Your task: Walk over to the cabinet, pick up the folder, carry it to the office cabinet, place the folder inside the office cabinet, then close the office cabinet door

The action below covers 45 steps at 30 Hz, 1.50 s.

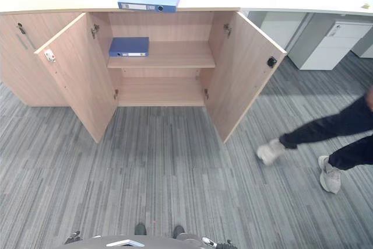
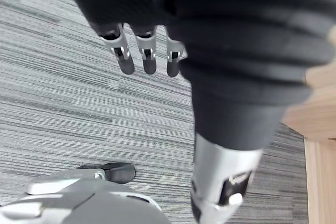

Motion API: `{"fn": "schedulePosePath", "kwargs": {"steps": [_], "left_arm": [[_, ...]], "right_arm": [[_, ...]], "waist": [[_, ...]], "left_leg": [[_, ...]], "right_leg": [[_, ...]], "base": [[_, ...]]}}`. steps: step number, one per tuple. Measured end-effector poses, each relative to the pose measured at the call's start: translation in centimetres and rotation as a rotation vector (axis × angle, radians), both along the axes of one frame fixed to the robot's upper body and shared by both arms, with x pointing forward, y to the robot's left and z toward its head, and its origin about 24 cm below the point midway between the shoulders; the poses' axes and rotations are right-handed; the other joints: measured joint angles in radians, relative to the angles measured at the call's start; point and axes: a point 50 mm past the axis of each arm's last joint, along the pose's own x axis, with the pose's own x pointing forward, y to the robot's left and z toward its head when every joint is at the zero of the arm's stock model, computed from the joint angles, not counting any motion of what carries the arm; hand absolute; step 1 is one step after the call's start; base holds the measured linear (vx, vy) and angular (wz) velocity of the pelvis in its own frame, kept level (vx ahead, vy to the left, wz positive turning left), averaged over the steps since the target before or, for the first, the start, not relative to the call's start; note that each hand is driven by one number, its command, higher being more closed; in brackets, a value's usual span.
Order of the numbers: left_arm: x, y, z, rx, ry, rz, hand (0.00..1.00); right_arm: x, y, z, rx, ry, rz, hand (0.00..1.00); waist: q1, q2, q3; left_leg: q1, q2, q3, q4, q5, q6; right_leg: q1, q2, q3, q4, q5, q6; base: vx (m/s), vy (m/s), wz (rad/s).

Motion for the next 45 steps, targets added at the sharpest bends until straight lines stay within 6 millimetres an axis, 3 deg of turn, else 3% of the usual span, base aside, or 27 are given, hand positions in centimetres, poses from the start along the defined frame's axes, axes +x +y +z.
{"fn": "schedulePosePath", "kwargs": {"steps": [8, 13, 34, 36, 38, 39, 41, 42, 45], "left_arm": [[1.6, 0.0, 0.2, -0.001, -0.046, -0.006, 0.00], [1.8, -0.2, 0.3, -0.001, -0.055, -0.006, 0.00], [2.3, 0.3, 0.4, 0.011, -0.067, -0.015, 0.00], [2.4, 0.3, 0.5, 0.011, -0.069, -0.017, 0.00], [2.5, 0.5, 0.5, 0.015, -0.070, -0.021, 0.00], [2.6, 0.4, 0.5, 0.015, -0.072, -0.022, 0.00], [3.2, 0.3, 0.6, 0.014, -0.087, -0.028, 0.00], [3.9, 0.4, 0.8, 0.019, -0.104, -0.032, 0.00], [4.1, 0.4, 0.8, 0.019, -0.107, -0.032, 0.00]], "right_arm": [[4.0, 0.8, 0.6, 0.000, -0.084, 0.026, 0.00], [5.1, 2.1, 0.6, 0.031, -0.110, 0.036, 0.00], [5.3, 2.4, 0.6, 0.035, -0.111, 0.054, 0.00], [5.7, 2.4, 0.7, 0.033, -0.122, 0.056, 0.00], [5.7, 2.4, 0.8, 0.035, -0.128, 0.049, 0.00], [5.9, 2.4, 0.8, 0.034, -0.132, 0.046, 0.00], [6.7, 2.1, 1.3, 0.025, -0.168, 0.045, 0.00], [7.1, 2.3, 1.4, 0.027, -0.188, 0.045, 0.00], [7.3, 2.3, 1.5, 0.024, -0.197, 0.053, 0.00]], "waist": [[0.001, -0.006, 0.032], [0.002, 0.000, 0.044], [0.016, -0.024, 0.051], [0.015, -0.024, 0.051], [0.011, -0.029, 0.058], [0.011, -0.029, 0.063], [0.010, -0.021, 0.090], [0.002, -0.017, 0.109], [-0.001, -0.018, 0.109]], "left_leg": [[0.020, 0.001, 0.002, 0.006, 0.002, 0.007], [0.042, 0.002, 0.004, -0.001, -0.003, -0.001], [0.004, -0.002, 0.055, -0.001, -0.033, 0.026], [-0.003, -0.002, 0.073, 0.005, -0.050, 0.027], [0.009, -0.012, 0.078, 0.006, -0.068, 0.037], [0.019, -0.014, 0.078, 0.006, -0.071, 0.040], [0.056, -0.014, 0.071, 0.008, -0.089, 0.058], [0.066, -0.013, 0.050, 0.045, -0.124, 0.069], [0.098, 0.006, 0.034, 0.071, -0.170, 0.063]], "right_leg": [[0.041, 0.003, -0.022, -0.030, 0.008, -0.002], [0.065, 0.003, -0.024, -0.032, 0.004, 0.004], [0.014, -0.005, -0.001, -0.050, 0.014, 0.018], [-0.028, -0.012, 0.007, 0.015, -0.023, 0.028], [-0.110, -0.040, 0.007, 0.207, -0.116, 0.046], [-0.129, -0.048, 0.002, 0.266, -0.133, 0.053], [-0.234, -0.076, -0.011, 0.536, -0.164, 0.049], [-0.284, -0.100, -0.029, 0.659, -0.211, 0.044], [-0.325, -0.100, -0.066, 0.633, -0.259, 0.035]], "base": [[0.09, -0.017, 0.02], [-0.03, -0.006, 0.01], [-0.01, 0.003, -0.08], [0.10, 0.032, -0.23], [0.12, 0.065, -0.08], [0.14, 0.072, -0.03], [0.16, 0.082, 0.12], [0.16, 0.063, 0.28], [0.24, 0.019, 0.19]]}}
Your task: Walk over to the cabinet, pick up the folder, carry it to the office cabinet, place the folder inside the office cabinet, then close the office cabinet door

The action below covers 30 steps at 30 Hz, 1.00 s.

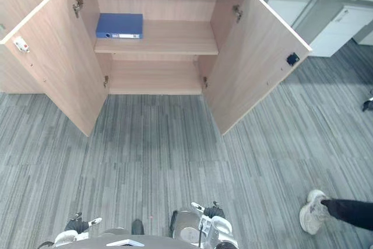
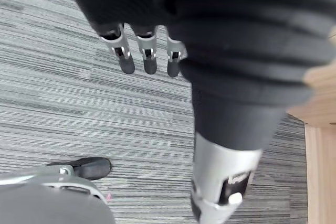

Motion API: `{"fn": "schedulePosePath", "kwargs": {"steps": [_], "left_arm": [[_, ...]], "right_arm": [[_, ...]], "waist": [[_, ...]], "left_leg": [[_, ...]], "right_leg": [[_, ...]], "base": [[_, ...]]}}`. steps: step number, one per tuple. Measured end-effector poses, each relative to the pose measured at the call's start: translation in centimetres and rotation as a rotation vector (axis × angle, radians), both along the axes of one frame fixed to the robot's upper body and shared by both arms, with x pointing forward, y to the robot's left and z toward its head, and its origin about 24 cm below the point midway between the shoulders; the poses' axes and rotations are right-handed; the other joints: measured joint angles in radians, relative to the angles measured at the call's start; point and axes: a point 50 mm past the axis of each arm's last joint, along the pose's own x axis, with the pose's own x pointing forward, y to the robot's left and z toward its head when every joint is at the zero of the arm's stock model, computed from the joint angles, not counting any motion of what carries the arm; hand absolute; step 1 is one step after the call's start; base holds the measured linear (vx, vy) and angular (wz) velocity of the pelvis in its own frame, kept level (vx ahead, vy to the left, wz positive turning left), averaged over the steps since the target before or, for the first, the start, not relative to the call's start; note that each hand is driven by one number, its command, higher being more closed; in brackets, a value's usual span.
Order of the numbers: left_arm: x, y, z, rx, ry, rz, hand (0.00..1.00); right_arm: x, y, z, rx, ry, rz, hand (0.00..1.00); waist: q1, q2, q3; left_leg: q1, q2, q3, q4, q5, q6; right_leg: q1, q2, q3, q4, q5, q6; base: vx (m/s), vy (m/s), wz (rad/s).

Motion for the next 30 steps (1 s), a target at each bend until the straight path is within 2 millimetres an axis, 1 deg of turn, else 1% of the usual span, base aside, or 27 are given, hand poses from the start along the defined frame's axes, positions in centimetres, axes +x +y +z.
{"fn": "schedulePosePath", "kwargs": {"steps": [2, 3, 5, 6, 7, 8, 9, 10, 11, 12, 13, 14, 15, 16, 18, 19, 20, 21, 22, 23, 24, 25, 26, 27, 28, 29, 30], "left_arm": [[0.3, -0.1, 0.1, -0.002, -0.008, -0.002, 0.00], [0.9, -0.3, 0.1, -0.009, -0.021, -0.005, 0.00], [1.1, -0.7, 0.1, -0.019, -0.025, -0.005, 0.00], [1.0, -1.1, 0.0, -0.028, -0.026, 0.000, 0.00], [1.1, -1.9, -0.1, -0.051, -0.030, 0.007, 0.00], [1.3, -2.2, -0.1, -0.060, -0.038, 0.009, 0.00], [1.6, -2.6, 0.0, -0.074, -0.053, 0.023, 0.00], [2.1, -2.8, 0.2, -0.088, -0.081, 0.061, 0.00], [2.3, -2.8, 0.4, -0.096, -0.103, 0.099, 0.00], [2.4, -2.8, 0.4, -0.099, -0.111, 0.114, 0.00], [2.8, -2.6, 0.7, -0.096, -0.135, 0.126, 0.00], [3.2, -2.3, 0.9, -0.088, -0.153, 0.124, 0.00], [3.4, -2.3, 1.0, -0.086, -0.161, 0.124, 0.00], [3.7, -2.2, 1.2, -0.083, -0.179, 0.124, 0.00], [4.1, -2.5, 1.3, -0.091, -0.195, 0.125, 0.00], [4.4, -2.6, 1.5, -0.091, -0.204, 0.122, 0.00], [4.6, -2.6, 1.5, -0.092, -0.206, 0.119, 0.00], [4.5, -2.6, 1.5, -0.092, -0.205, 0.118, 0.00], [4.4, -2.7, 1.4, -0.092, -0.199, 0.115, 0.00], [4.1, -2.7, 1.3, -0.094, -0.191, 0.118, 0.00], [3.9, -2.4, 1.2, -0.088, -0.183, 0.122, 0.00], [3.8, -1.8, 1.3, -0.071, -0.182, 0.120, 0.00], [3.8, -1.7, 1.3, -0.068, -0.179, 0.118, 0.00], [3.4, -1.6, 1.1, -0.066, -0.159, 0.116, 0.00], [3.3, -1.5, 1.0, -0.064, -0.152, 0.113, 0.00], [3.2, -1.5, 0.9, -0.063, -0.144, 0.105, 0.00], [3.0, -1.6, 0.8, -0.063, -0.128, 0.093, 0.00]], "right_arm": [[0.5, 0.1, 0.2, 0.004, -0.017, -0.002, 0.00], [0.8, 0.2, 0.3, 0.006, -0.024, -0.002, 0.00], [0.7, 0.2, 0.2, 0.009, -0.023, -0.005, 0.00], [0.6, 0.2, 0.2, 0.008, -0.021, -0.008, 0.00], [0.9, 0.0, 0.3, 0.005, -0.029, -0.009, 0.00], [0.9, 0.1, 0.3, 0.006, -0.032, -0.009, 0.00], [1.0, -0.1, 0.4, 0.001, -0.035, -0.011, 0.00], [1.1, -0.5, 0.6, -0.012, -0.048, -0.012, 0.00], [1.0, -0.7, 0.7, -0.018, -0.052, -0.015, 0.00], [0.9, -0.7, 0.7, -0.019, -0.055, -0.016, 0.00], [0.7, -0.5, 0.7, -0.009, -0.064, -0.029, 0.00], [0.6, -0.3, 0.7, 0.000, -0.064, -0.037, 0.00], [0.6, -0.2, 0.7, 0.004, -0.066, -0.040, 0.00], [0.5, -0.2, 0.7, 0.009, -0.068, -0.048, 0.00], [0.5, -0.1, 0.7, 0.014, -0.070, -0.064, 0.00], [0.6, 0.1, 0.7, 0.020, -0.078, -0.074, 0.00], [0.6, 0.2, 0.8, 0.019, -0.082, -0.081, 0.00], [0.2, 0.2, 0.6, 0.019, -0.071, -0.087, 0.00], [-0.1, 0.1, 0.5, 0.018, -0.066, -0.093, 0.00], [-0.3, 0.1, 0.4, 0.019, -0.059, -0.095, 0.00], [-0.7, 0.5, 0.2, 0.031, -0.046, -0.099, 0.00], [-1.0, 1.0, 0.1, 0.048, -0.040, -0.108, 0.00], [-0.9, 1.2, 0.1, 0.053, -0.043, -0.108, 0.00], [-0.9, 1.4, 0.1, 0.056, -0.044, -0.107, 0.00], [-0.8, 1.4, 0.1, 0.055, -0.046, -0.106, 0.00], [-0.7, 1.4, 0.1, 0.054, -0.050, -0.104, 0.00], [-0.4, 1.4, 0.2, 0.054, -0.059, -0.101, 0.00]], "waist": [[-0.018, 0.007, 0.003], [-0.026, 0.008, 0.005], [-0.028, 0.001, 0.005], [-0.037, 0.000, 0.003], [-0.041, 0.018, -0.001], [-0.034, 0.024, -0.003], [-0.027, 0.034, 0.004], [-0.024, 0.050, 0.014], [-0.017, 0.062, 0.028], [-0.011, 0.065, 0.032], [0.000, 0.059, 0.040], [0.011, 0.048, 0.044], [0.014, 0.043, 0.046], [0.021, 0.039, 0.042], [0.034, 0.039, 0.041], [0.045, 0.032, 0.042], [0.046, 0.027, 0.040], [0.046, 0.025, 0.035], [0.047, 0.027, 0.027], [0.051, 0.023, 0.022], [0.055, 0.008, -0.008], [0.056, -0.025, -0.022], [0.057, -0.031, -0.024], [0.069, -0.039, -0.025], [0.066, -0.041, -0.027], [0.057, -0.038, -0.026], [0.042, -0.037, -0.025]], "left_leg": [[0.018, 0.032, -0.016, 0.000, -0.021, -0.017], [0.033, 0.055, -0.042, 0.001, -0.047, -0.054], [0.055, 0.059, -0.052, 0.000, -0.067, -0.082], [0.092, 0.063, -0.070, 0.005, -0.091, -0.110], [0.087, 0.096, -0.068, 0.058, -0.108, -0.134], [0.056, 0.106, -0.062, 0.127, -0.115, -0.149], [0.010, 0.123, -0.055, 0.244, -0.126, -0.170], [-0.101, 0.167, -0.036, 0.506, -0.123, -0.179], [-0.191, 0.224, -0.007, 0.748, -0.121, -0.181], [-0.218, 0.253, 0.011, 0.841, -0.122, -0.179], [-0.262, 0.298, 0.047, 0.951, -0.130, -0.170], [-0.308, 0.319, 0.074, 0.989, -0.140, -0.165], [-0.334, 0.326, 0.083, 0.985, -0.143, -0.161], [-0.391, 0.333, 0.100, 0.953, -0.149, -0.152], [-0.438, 0.318, 0.125, 0.813, -0.151, -0.150], [-0.458, 0.286, 0.124, 0.685, -0.148, -0.149], [-0.474, 0.250, 0.113, 0.559, -0.122, -0.151], [-0.475, 0.228, 0.100, 0.481, -0.092, -0.152], [-0.472, 0.195, 0.065, 0.364, -0.011, -0.136], [-0.467, 0.186, 0.055, 0.364, 0.037, -0.118], [-0.466, 0.157, 0.054, 0.366, 0.091, -0.082], [-0.451, 0.139, 0.091, 0.373, 0.054, -0.074], [-0.437, 0.136, 0.102, 0.373, 0.041, -0.071], [-0.375, 0.133, 0.141, 0.365, 0.015, -0.054], [-0.331, 0.128, 0.155, 0.353, -0.003, -0.040], [-0.305, 0.121, 0.155, 0.342, -0.014, -0.036], [-0.238, 0.111, 0.156, 0.309, -0.026, -0.028]], "right_leg": [[-0.030, 0.030, -0.028, -0.122, 0.023, -0.017], [-0.043, 0.067, -0.033, -0.284, 0.117, -0.034], [-0.047, 0.073, -0.012, -0.324, 0.169, -0.053], [-0.030, 0.070, -0.012, -0.328, 0.243, -0.073], [-0.018, 0.089, -0.023, -0.304, 0.239, -0.080], [-0.008, 0.095, -0.026, -0.308, 0.222, -0.088], [0.014, 0.104, -0.032, -0.321, 0.212, -0.097], [0.063, 0.124, -0.034, -0.359, 0.200, -0.107], [0.129, 0.149, -0.033, -0.393, 0.189, -0.118], [0.161, 0.160, -0.029, -0.403, 0.182, -0.127], [0.225, 0.173, -0.014, -0.421, 0.163, -0.138], [0.275, 0.173, 0.001, -0.439, 0.145, -0.138], [0.296, 0.173, 0.008, -0.451, 0.139, -0.137], [0.325, 0.172, 0.022, -0.474, 0.128, -0.132], [0.365, 0.159, 0.041, -0.500, 0.123, -0.122], [0.389, 0.140, 0.048, -0.515, 0.115, -0.108], [0.411, 0.120, 0.051, -0.530, 0.105, -0.092], [0.418, 0.110, 0.052, -0.535, 0.097, -0.079], [0.435, 0.097, 0.058, -0.547, 0.077, -0.049], [0.443, 0.090, 0.070, -0.549, 0.066, -0.035], [0.443, 0.062, 0.088, -0.541, 0.040, -0.013], [0.427, 0.028, 0.102, -0.489, 0.024, -0.007], [0.407, 0.016, 0.104, -0.440, 0.024, -0.007], [0.341, -0.005, 0.122, -0.248, 0.026, -0.006], [0.286, -0.025, 0.123, -0.101, 0.039, 0.007], [0.252, -0.038, 0.119, -0.014, 0.039, 0.020], [0.188, -0.051, 0.114, 0.151, 0.007, 0.029]], "base": [[0.36, -0.050, 0.36], [0.39, -0.109, 0.44], [0.43, -0.157, 0.46], [0.49, -0.224, 0.51], [0.60, -0.295, 0.43], [0.49, -0.256, 0.18], [0.49, -0.261, 0.07], [0.48, -0.229, -0.03], [0.46, -0.208, -0.12], [0.43, -0.179, -0.30], [0.41, -0.160, -0.36], [0.39, -0.146, -0.33], [0.35, -0.100, -0.35], [0.34, -0.029, -0.35], [0.40, 0.059, -0.38], [0.34, 0.113, -0.29], [0.35, 0.155, -0.21], [0.34, 0.208, -0.12], [0.35, 0.243, -0.19], [0.38, 0.310, -0.34], [0.43, 0.303, -0.46], [0.44, 0.278, -0.46], [0.41, 0.237, -0.67], [0.38, 0.243, -0.65], [0.37, 0.238, -0.57], [0.42, 0.221, -0.08], [0.34, 0.142, 0.08]]}}
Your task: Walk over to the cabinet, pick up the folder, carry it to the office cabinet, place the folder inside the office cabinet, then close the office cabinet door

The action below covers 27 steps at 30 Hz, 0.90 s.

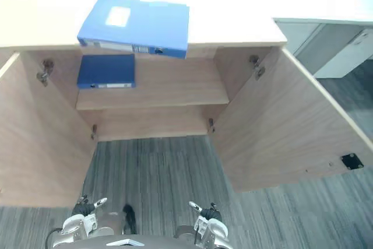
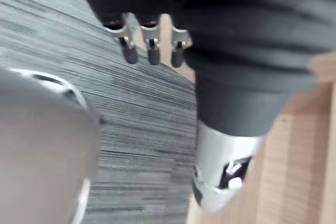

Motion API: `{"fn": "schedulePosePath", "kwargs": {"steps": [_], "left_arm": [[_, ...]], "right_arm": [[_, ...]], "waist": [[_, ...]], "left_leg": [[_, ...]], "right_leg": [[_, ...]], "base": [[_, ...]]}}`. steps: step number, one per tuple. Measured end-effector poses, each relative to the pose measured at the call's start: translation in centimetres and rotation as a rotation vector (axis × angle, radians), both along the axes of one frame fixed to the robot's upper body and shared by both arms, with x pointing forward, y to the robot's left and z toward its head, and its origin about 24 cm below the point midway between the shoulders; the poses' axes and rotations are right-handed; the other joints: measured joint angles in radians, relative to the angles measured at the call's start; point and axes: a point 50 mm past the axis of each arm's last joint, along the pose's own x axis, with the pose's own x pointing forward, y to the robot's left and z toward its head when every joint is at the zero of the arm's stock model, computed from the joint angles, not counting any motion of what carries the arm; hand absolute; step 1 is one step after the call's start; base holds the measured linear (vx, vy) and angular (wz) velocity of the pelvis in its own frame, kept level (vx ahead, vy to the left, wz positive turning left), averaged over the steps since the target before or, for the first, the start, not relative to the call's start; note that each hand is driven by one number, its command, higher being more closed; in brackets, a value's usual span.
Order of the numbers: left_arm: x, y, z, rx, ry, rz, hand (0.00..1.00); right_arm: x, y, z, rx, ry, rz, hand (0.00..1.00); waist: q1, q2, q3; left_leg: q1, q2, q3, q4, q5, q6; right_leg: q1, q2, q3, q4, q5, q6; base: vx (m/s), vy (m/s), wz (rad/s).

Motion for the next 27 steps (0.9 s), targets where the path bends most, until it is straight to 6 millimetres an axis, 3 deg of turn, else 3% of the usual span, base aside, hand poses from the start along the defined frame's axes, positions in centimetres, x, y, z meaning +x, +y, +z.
{"fn": "schedulePosePath", "kwargs": {"steps": [3, 6, 7, 8, 9, 11, 13, 16, 18, 22, 25, 27], "left_arm": [[-0.2, -0.1, -0.1, 0.000, 0.014, -0.014, 0.00], [-0.3, -0.3, -0.3, -0.006, 0.025, -0.016, 0.00], [-0.5, -0.4, -0.4, -0.009, 0.032, -0.018, 0.00], [-0.6, -0.2, -0.4, -0.006, 0.038, -0.014, 0.00], [-0.7, -0.1, -0.4, -0.005, 0.041, -0.008, 0.00], [-1.1, -1.8, -0.8, -0.063, 0.051, 0.033, 0.00], [-0.9, -2.7, -0.9, -0.090, 0.043, 0.050, 0.00], [0.1, -3.1, -0.5, -0.097, 0.007, 0.043, 0.00], [0.5, -3.4, -0.3, -0.106, -0.012, 0.043, 0.00], [1.1, -3.9, -0.2, -0.107, -0.023, 0.002, 0.00], [0.9, -3.5, -0.2, -0.094, -0.015, -0.001, 0.00], [0.7, -3.2, -0.3, -0.084, -0.005, -0.008, 0.00]], "right_arm": [[0.2, 0.2, 0.0, -0.001, -0.002, 0.020, 0.00], [0.7, -0.1, 0.2, -0.010, -0.016, 0.025, 0.00], [0.8, -0.2, 0.3, -0.013, -0.016, 0.026, 0.00], [0.3, -0.2, 0.0, -0.009, 0.003, 0.024, 0.00], [-0.1, -0.2, -0.2, -0.007, 0.019, 0.023, 0.00], [-1.2, -1.8, -0.3, -0.050, 0.056, 0.021, 0.00], [-1.2, -2.7, -0.1, -0.073, 0.052, 0.016, 0.00], [-1.7, -2.4, -0.3, -0.063, 0.066, 0.018, 0.00], [-1.7, -2.3, -0.3, -0.057, 0.061, 0.012, 0.00], [-1.5, -2.1, -0.3, -0.051, 0.055, 0.009, 0.00], [-2.3, -1.2, -0.7, -0.025, 0.075, 0.004, 0.00], [-2.8, -1.0, -0.8, -0.020, 0.087, 0.002, 0.00]], "waist": [[-0.005, 0.000, -0.004], [-0.016, 0.010, -0.003], [-0.029, 0.014, -0.002], [-0.030, 0.002, -0.006], [-0.032, -0.005, -0.009], [-0.027, 0.063, -0.027], [-0.030, 0.096, -0.030], [-0.023, 0.084, -0.025], [-0.014, 0.078, -0.030], [-0.012, 0.077, -0.036], [-0.011, 0.039, -0.056], [-0.009, 0.031, -0.065]], "left_leg": [[0.094, -0.005, -0.007, -0.080, 0.000, -0.001], [0.154, 0.001, -0.024, -0.146, 0.006, -0.011], [0.166, 0.006, -0.038, -0.164, 0.007, -0.032], [0.186, -0.008, -0.060, -0.179, 0.002, -0.059], [0.199, -0.016, -0.068, -0.179, -0.007, -0.074], [0.224, 0.033, -0.089, -0.172, -0.012, -0.104], [0.203, 0.067, -0.090, -0.119, -0.022, -0.121], [0.146, 0.125, -0.077, 0.060, -0.032, -0.139], [0.137, 0.139, -0.055, 0.073, -0.042, -0.132], [0.117, 0.110, -0.065, -0.094, -0.007, -0.124], [0.140, 0.076, -0.038, -0.145, 0.010, -0.112], [0.156, 0.057, -0.025, -0.165, 0.012, -0.110]], "right_leg": [[-0.086, -0.002, -0.065, 0.042, -0.047, -0.026], [-0.168, 0.032, -0.104, -0.189, -0.036, -0.043], [-0.171, 0.055, -0.101, -0.348, 0.029, -0.057], [-0.157, 0.068, -0.083, -0.507, 0.167, -0.072], [-0.150, 0.065, -0.064, -0.523, 0.272, -0.072], [-0.102, 0.092, -0.101, -0.511, 0.231, -0.078], [-0.075, 0.115, -0.134, -0.525, 0.212, -0.091], [0.024, 0.134, -0.174, -0.596, 0.204, -0.106], [0.053, 0.141, -0.185, -0.621, 0.201, -0.112], [0.050, 0.148, -0.166, -0.638, 0.211, -0.092], [0.066, 0.138, -0.137, -0.709, 0.257, -0.068], [0.082, 0.135, -0.119, -0.752, 0.282, -0.059]], "base": [[0.29, 0.069, 0.16], [0.28, -0.055, 0.21], [0.29, -0.129, 0.46], [0.31, -0.147, 0.50], [0.34, -0.185, 0.43], [0.34, -0.211, 0.38], [0.30, -0.201, 0.43], [0.17, -0.146, 0.38], [0.08, -0.026, 0.09], [0.04, 0.082, -0.10], [0.06, 0.128, -0.20], [0.04, 0.104, -0.24]]}}
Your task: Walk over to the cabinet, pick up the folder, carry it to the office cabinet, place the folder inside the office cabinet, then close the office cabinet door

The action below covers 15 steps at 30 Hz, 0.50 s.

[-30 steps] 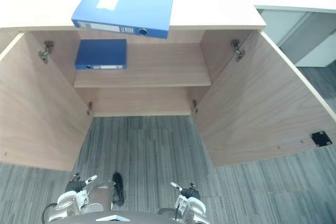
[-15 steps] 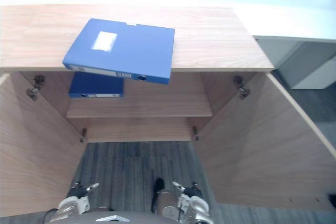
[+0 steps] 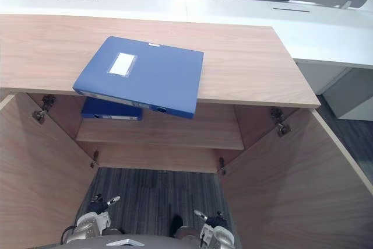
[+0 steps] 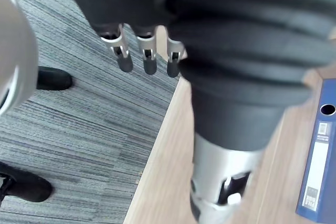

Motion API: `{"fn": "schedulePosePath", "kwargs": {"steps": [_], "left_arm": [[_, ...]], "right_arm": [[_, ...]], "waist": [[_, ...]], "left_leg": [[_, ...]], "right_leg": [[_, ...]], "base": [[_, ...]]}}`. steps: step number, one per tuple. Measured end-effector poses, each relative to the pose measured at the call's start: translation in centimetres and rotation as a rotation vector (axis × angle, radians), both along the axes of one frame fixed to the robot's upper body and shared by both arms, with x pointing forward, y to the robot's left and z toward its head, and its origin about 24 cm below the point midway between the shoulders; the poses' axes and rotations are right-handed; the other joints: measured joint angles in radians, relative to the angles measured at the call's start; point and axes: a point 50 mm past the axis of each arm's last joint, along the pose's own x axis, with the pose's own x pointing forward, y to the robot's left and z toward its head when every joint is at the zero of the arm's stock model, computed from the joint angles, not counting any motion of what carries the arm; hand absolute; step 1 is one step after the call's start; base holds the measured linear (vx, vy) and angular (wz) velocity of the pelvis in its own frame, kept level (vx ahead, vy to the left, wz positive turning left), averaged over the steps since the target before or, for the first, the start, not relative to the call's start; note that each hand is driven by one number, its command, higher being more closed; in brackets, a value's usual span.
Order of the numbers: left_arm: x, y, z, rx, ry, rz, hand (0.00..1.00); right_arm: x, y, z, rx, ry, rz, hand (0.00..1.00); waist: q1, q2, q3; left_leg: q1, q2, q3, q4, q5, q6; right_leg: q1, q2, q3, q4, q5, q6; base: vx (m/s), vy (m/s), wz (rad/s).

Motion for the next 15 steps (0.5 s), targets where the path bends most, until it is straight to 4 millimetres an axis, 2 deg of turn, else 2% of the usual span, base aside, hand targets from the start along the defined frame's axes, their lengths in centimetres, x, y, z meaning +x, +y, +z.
{"fn": "schedulePosePath", "kwargs": {"steps": [5, 10, 12, 15], "left_arm": [[-0.4, 0.0, -0.2, 0.015, 0.016, -0.065, 0.00], [0.1, 0.0, 0.3, 0.060, -0.014, -0.136, 0.00], [1.1, 0.2, 1.4, 0.102, -0.094, -0.139, 0.00], [3.2, 1.0, 4.6, 0.180, -0.294, -0.104, 0.00]], "right_arm": [[-0.4, 0.1, -0.1, 0.004, 0.011, 0.000, 0.00], [-0.3, -0.5, -0.2, -0.012, 0.029, 0.011, 0.00], [-0.2, -0.5, -0.2, -0.019, 0.027, 0.031, 0.00], [-0.1, -0.4, -0.1, -0.034, 0.014, 0.057, 0.00]], "waist": [[-0.004, 0.007, -0.003], [-0.004, 0.026, -0.007], [-0.004, 0.028, -0.007], [0.001, 0.024, -0.006]], "left_leg": [[0.036, -0.039, 0.000, -0.031, 0.003, 0.005], [0.051, -0.044, -0.013, -0.050, 0.009, 0.015], [0.055, -0.049, -0.034, -0.069, 0.018, 0.026], [0.065, -0.057, -0.040, -0.091, 0.033, 0.029]], "right_leg": [[0.055, -0.012, 0.026, -0.086, 0.047, 0.010], [0.055, -0.010, 0.035, -0.086, 0.054, 0.006], [0.055, -0.010, 0.034, -0.087, 0.057, 0.004], [0.057, -0.015, 0.031, -0.087, 0.063, 0.004]], "base": [[0.00, 0.053, -0.14], [-0.05, -0.012, -0.05], [-0.09, -0.024, 0.02], [-0.09, -0.014, 0.04]]}}
